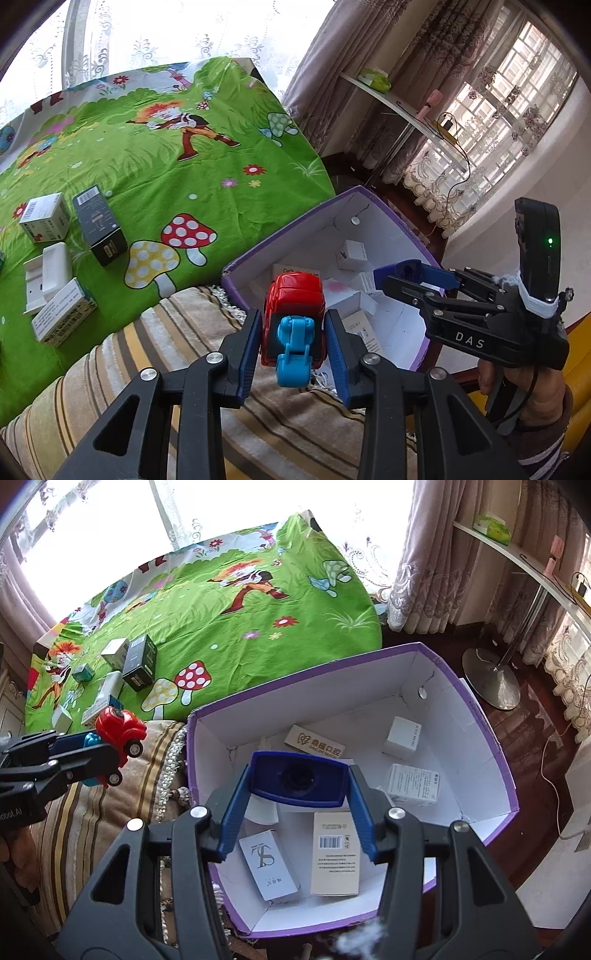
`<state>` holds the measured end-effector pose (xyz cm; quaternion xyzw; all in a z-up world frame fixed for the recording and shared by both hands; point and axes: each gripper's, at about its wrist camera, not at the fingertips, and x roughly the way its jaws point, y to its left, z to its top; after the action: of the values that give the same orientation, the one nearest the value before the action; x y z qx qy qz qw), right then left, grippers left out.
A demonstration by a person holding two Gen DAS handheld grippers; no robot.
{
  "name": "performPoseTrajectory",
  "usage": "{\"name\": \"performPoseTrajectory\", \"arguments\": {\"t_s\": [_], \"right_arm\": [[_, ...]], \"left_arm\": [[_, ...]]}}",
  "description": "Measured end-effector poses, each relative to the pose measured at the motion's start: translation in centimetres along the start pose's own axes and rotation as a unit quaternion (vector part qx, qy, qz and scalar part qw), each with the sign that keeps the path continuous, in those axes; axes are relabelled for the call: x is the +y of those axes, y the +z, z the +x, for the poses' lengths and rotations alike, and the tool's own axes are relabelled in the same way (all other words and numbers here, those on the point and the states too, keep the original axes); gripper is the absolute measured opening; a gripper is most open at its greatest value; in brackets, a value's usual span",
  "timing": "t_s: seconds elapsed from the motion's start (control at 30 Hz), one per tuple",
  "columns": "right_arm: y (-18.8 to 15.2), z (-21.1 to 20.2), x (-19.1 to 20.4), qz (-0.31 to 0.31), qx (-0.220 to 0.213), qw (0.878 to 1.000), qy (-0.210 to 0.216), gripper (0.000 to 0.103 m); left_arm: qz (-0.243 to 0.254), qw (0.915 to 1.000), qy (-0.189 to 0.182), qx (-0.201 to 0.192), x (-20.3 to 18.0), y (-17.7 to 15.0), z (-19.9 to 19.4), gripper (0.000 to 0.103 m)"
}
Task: Organize rigid objects
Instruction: 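Carry the red car and blue piece over the storage box and open both grippers, then move both open grippers back over the boxes on the bed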
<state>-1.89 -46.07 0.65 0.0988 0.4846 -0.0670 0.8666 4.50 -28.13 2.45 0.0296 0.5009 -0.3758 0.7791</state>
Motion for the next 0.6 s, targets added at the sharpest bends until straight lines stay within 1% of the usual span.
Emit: {"name": "performPoseTrajectory", "arguments": {"t_s": [0.33, 0.4, 0.43, 0.47, 0.53, 0.6], "right_arm": [[0.1, -0.8, -2.5, 0.031, -0.015, 0.999, -0.021, 0.056], [0.1, -0.9, -2.7, 0.037, -0.017, 0.999, -0.024, 0.061], [0.2, -0.9, -2.7, 0.04, -0.02, 0.999, -0.025, 0.067], [0.2, -1.0, -2.7, 0.04, -0.022, 0.999, -0.027, 0.07], [0.3, -1.1, -2.6, 0.041, -0.027, 0.998, -0.033, 0.074], [0.3, -1.3, -2.6, 0.044, -0.03, 0.998, -0.037, 0.077]], "left_arm": [[0.038, 0.9988, -0.026, 0.02, -3.4, 0.3, 1.8, 0.036], [0.043, 0.9982, -0.038, 0.02, -3.8, 0.4, 1.9, 0.037], [0.044, 0.998, -0.041, 0.02, -3.9, 0.4, 1.9, 0.041], [0.044, 0.9981, -0.038, 0.02, -3.9, 0.4, 1.9, 0.049], [0.039, 0.9985, -0.034, 0.018, -3.8, 0.5, 1.8, 0.058], [0.032, 0.9987, -0.037, 0.015, -3.5, 0.5, 1.6, 0.058]]}}
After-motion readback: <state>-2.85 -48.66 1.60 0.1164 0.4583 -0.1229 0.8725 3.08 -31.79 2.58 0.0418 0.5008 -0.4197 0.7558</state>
